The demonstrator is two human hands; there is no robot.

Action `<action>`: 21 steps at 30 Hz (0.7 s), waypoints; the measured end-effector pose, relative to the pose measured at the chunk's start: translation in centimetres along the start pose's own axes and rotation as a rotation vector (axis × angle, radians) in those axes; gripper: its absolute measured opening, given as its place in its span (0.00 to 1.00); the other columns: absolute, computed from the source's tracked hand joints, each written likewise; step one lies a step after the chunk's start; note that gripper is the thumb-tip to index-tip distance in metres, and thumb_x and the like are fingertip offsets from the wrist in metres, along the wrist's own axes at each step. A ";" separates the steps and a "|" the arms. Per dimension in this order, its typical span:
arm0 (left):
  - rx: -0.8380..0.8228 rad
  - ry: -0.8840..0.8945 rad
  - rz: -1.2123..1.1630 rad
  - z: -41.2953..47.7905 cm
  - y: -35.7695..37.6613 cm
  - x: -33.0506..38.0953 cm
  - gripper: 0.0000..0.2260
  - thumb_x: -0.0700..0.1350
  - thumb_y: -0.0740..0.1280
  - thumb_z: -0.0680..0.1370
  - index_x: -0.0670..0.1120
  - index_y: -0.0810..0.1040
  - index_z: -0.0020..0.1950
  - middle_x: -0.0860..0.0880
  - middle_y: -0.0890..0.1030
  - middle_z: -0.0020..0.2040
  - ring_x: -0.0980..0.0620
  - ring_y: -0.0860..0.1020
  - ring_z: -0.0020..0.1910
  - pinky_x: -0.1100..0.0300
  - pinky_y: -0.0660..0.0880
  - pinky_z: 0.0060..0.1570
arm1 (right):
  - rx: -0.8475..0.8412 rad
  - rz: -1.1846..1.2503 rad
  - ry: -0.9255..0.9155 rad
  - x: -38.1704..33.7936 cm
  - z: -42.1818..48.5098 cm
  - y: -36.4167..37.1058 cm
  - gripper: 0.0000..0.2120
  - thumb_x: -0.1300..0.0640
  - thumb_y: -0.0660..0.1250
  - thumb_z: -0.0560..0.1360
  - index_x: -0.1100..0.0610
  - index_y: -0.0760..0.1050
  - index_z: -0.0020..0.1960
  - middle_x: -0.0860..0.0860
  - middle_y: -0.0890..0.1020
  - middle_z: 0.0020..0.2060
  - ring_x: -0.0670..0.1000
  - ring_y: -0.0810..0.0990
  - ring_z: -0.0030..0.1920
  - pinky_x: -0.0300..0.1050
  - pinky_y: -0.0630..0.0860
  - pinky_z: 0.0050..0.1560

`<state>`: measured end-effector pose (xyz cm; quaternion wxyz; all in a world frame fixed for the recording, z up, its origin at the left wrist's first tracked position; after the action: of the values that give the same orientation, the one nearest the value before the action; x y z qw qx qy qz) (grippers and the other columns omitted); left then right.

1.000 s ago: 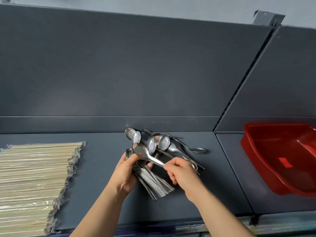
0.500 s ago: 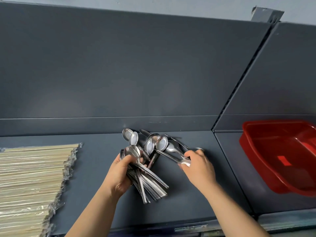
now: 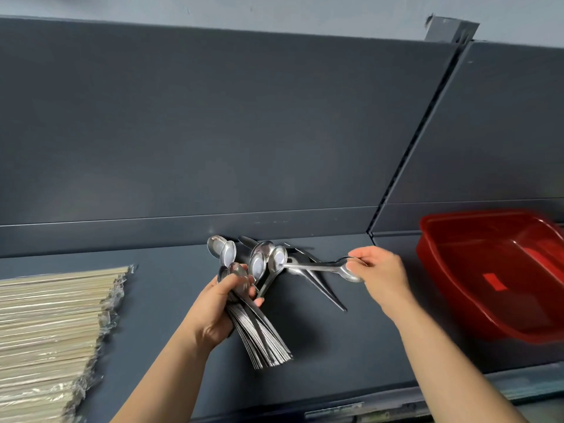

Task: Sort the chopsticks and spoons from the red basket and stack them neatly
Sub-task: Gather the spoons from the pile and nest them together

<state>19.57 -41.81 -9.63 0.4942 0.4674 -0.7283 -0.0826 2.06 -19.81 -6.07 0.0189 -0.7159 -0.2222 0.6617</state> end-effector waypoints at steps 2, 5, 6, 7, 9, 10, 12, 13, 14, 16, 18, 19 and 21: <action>-0.027 -0.030 0.032 -0.2 0.2 0.0 0.09 0.37 0.71 0.72 0.43 0.76 0.50 0.43 0.75 0.39 0.49 0.74 0.33 0.53 0.78 0.35 | -0.142 0.033 0.041 -0.2 0.5 -0.3 0.09 0.69 0.71 0.71 0.56 0.80 0.44 0.52 0.84 0.39 0.48 0.79 0.38 0.33 0.72 0.38; -0.075 -0.101 0.111 -0.5 0.4 -0.2 0.08 0.43 0.72 0.72 0.43 0.75 0.46 0.45 0.74 0.37 0.48 0.75 0.34 0.52 0.78 0.36 | -0.419 0.109 0.104 -0.9 0.5 0.2 0.09 0.70 0.72 0.69 0.59 0.78 0.44 0.54 0.84 0.38 0.51 0.80 0.39 0.42 0.76 0.44; -0.093 -0.125 0.139 -0.6 0.6 -0.3 0.08 0.44 0.72 0.72 0.43 0.75 0.43 0.45 0.73 0.36 0.48 0.76 0.35 0.51 0.78 0.38 | -0.498 0.115 0.114 -1.2 0.2 0.8 0.09 0.70 0.73 0.68 0.60 0.78 0.44 0.54 0.84 0.37 0.51 0.80 0.38 0.42 0.76 0.43; -0.114 -0.149 0.160 -0.8 0.9 -0.6 0.08 0.44 0.72 0.72 0.42 0.75 0.43 0.45 0.73 0.36 0.47 0.77 0.36 0.50 0.79 0.39 | -0.566 0.106 0.118 -1.6 -0.1 1.6 0.09 0.70 0.73 0.68 0.60 0.78 0.44 0.53 0.84 0.36 0.50 0.80 0.37 0.40 0.77 0.41; -0.152 -0.185 0.171 -1.2 1.9 -1.2 0.11 0.44 0.72 0.72 0.41 0.75 0.49 0.43 0.75 0.39 0.44 0.81 0.39 0.49 0.79 0.39 | -0.665 0.072 0.106 -2.3 -1.0 3.8 0.10 0.70 0.74 0.67 0.59 0.78 0.43 0.53 0.83 0.35 0.49 0.80 0.36 0.38 0.76 0.39; -0.178 -0.199 0.167 -1.3 2.3 -1.5 0.13 0.43 0.72 0.72 0.40 0.75 0.52 0.42 0.77 0.41 0.43 0.82 0.40 0.48 0.80 0.39 | -0.697 0.066 0.090 -2.6 -1.4 5.0 0.11 0.69 0.75 0.66 0.58 0.77 0.43 0.53 0.83 0.35 0.49 0.80 0.35 0.37 0.76 0.38; -0.266 -0.201 0.203 -1.7 3.4 -2.0 0.15 0.42 0.69 0.74 0.34 0.75 0.57 0.38 0.80 0.47 0.42 0.82 0.44 0.49 0.80 0.40 | -0.715 0.083 0.050 -2.9 -2.1 7.1 0.12 0.69 0.76 0.65 0.57 0.76 0.42 0.51 0.82 0.33 0.47 0.79 0.33 0.38 0.75 0.39; -0.306 -0.195 0.227 -1.8 3.9 -2.1 0.16 0.41 0.68 0.76 0.33 0.76 0.60 0.36 0.81 0.52 0.41 0.81 0.47 0.49 0.80 0.41 | -0.707 0.081 0.025 -3.0 -2.4 7.9 0.12 0.68 0.76 0.65 0.56 0.76 0.41 0.50 0.81 0.33 0.47 0.78 0.34 0.39 0.75 0.41; -0.329 -0.184 0.236 -2.0 4.2 -2.2 0.16 0.40 0.68 0.76 0.34 0.76 0.62 0.36 0.81 0.54 0.41 0.81 0.49 0.49 0.80 0.42 | -0.693 0.060 -0.004 -2.9 -2.5 8.5 0.13 0.65 0.78 0.64 0.55 0.76 0.41 0.50 0.80 0.34 0.48 0.78 0.36 0.41 0.75 0.43; -0.314 -0.173 0.218 -2.0 4.1 -2.2 0.15 0.38 0.68 0.75 0.35 0.78 0.61 0.36 0.81 0.52 0.40 0.81 0.48 0.50 0.81 0.41 | -0.659 0.000 -0.048 -2.9 -2.8 9.4 0.14 0.62 0.79 0.62 0.54 0.76 0.41 0.50 0.80 0.36 0.49 0.78 0.39 0.45 0.76 0.46; -0.318 -0.155 0.192 -1.9 4.0 -2.0 0.14 0.34 0.69 0.74 0.34 0.78 0.60 0.37 0.80 0.48 0.41 0.82 0.44 0.51 0.81 0.39 | -0.594 -0.015 -0.060 -2.6 -2.9 9.7 0.13 0.62 0.79 0.64 0.55 0.77 0.42 0.49 0.82 0.37 0.48 0.80 0.40 0.47 0.78 0.47; -0.335 -0.141 0.193 -2.0 4.0 -1.8 0.15 0.33 0.69 0.74 0.33 0.77 0.60 0.37 0.80 0.47 0.43 0.81 0.42 0.51 0.81 0.40 | -0.563 -0.010 -0.057 -2.5 -2.9 9.7 0.12 0.62 0.78 0.65 0.55 0.78 0.43 0.49 0.83 0.37 0.47 0.81 0.40 0.46 0.79 0.48; -0.368 -0.113 0.191 -1.9 3.8 -1.6 0.16 0.32 0.69 0.73 0.34 0.77 0.61 0.38 0.79 0.46 0.45 0.78 0.41 0.51 0.80 0.41 | -0.557 0.021 -0.041 -2.4 -2.9 9.6 0.08 0.61 0.76 0.68 0.55 0.80 0.45 0.49 0.85 0.39 0.47 0.82 0.41 0.41 0.79 0.45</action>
<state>18.93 -37.84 -7.52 0.5351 0.2928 -0.7685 -0.1931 7.61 -28.46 -6.56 -0.1901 -0.6820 -0.3884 0.5898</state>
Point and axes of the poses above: each hand's wrist, its own z-axis towards the middle knuckle, its own y-axis out of the palm, x = y × z, the point moved 5 cm from there along z, towards the middle knuckle
